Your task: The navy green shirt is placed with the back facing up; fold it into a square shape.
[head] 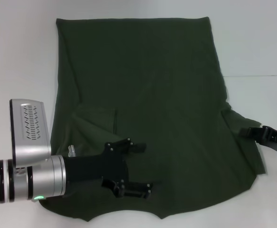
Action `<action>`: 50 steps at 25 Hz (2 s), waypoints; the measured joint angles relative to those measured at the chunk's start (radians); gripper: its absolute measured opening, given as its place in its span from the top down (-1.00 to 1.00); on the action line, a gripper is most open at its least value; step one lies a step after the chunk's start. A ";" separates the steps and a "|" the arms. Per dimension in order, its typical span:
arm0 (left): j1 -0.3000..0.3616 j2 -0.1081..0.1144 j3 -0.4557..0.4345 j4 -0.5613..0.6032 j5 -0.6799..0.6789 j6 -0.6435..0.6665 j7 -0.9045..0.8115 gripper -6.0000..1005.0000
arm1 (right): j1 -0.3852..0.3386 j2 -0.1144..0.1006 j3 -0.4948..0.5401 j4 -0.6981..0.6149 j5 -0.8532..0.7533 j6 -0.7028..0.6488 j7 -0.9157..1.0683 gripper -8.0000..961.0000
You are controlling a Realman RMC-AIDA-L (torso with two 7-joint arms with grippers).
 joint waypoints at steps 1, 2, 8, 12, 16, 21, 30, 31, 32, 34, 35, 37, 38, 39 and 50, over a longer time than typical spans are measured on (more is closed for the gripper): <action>0.000 0.000 0.000 -0.001 0.000 0.000 0.000 -0.90 | 0.000 0.001 0.001 0.000 0.000 0.000 0.000 -0.05; 0.000 0.000 0.000 -0.001 0.000 0.000 0.000 -0.90 | 0.000 0.002 0.002 0.000 0.000 0.000 0.000 0.00; 0.003 0.000 0.000 -0.002 0.000 -0.001 0.000 -0.90 | 0.000 0.005 0.045 -0.002 0.000 0.006 -0.018 0.49; 0.002 0.000 0.000 -0.003 0.000 -0.001 -0.001 -0.90 | 0.000 -0.001 0.111 -0.002 0.001 0.009 -0.053 0.95; 0.000 0.000 0.000 -0.004 0.000 0.000 -0.006 -0.90 | 0.000 -0.010 0.164 -0.004 0.020 0.010 -0.095 0.95; 0.000 0.000 0.000 -0.003 -0.004 0.000 -0.006 -0.90 | 0.003 -0.020 0.174 -0.008 0.044 0.016 -0.142 0.95; 0.000 0.000 0.000 -0.003 -0.008 0.001 -0.008 -0.89 | 0.036 -0.027 0.165 -0.011 0.041 0.081 -0.207 0.94; 0.000 0.000 0.000 -0.003 -0.008 0.001 -0.009 -0.89 | 0.039 -0.027 0.165 -0.011 0.040 0.087 -0.211 0.94; 0.000 0.000 0.000 -0.003 -0.008 0.001 -0.011 -0.89 | 0.042 -0.027 0.165 -0.011 0.038 0.094 -0.215 0.94; 0.000 0.000 0.000 -0.003 -0.008 0.001 -0.016 -0.89 | 0.048 -0.030 0.165 -0.012 0.038 0.100 -0.220 0.94; 0.000 0.000 0.000 -0.003 -0.008 0.001 -0.016 -0.89 | 0.050 -0.032 0.165 -0.012 0.037 0.101 -0.220 0.94; 0.000 0.000 0.000 -0.003 -0.008 0.001 -0.016 -0.89 | 0.053 -0.036 0.161 -0.012 0.037 0.101 -0.221 0.94; 0.000 0.000 0.000 -0.003 -0.008 0.001 -0.017 -0.89 | 0.054 -0.036 0.157 -0.012 0.037 0.100 -0.221 0.94; 0.000 0.000 0.000 -0.003 -0.008 0.001 -0.017 -0.89 | 0.055 -0.037 0.152 -0.012 0.037 0.095 -0.222 0.94; 0.000 0.000 -0.005 -0.003 -0.008 0.000 -0.030 -0.89 | 0.079 -0.036 0.137 -0.027 0.091 -0.098 -0.309 0.93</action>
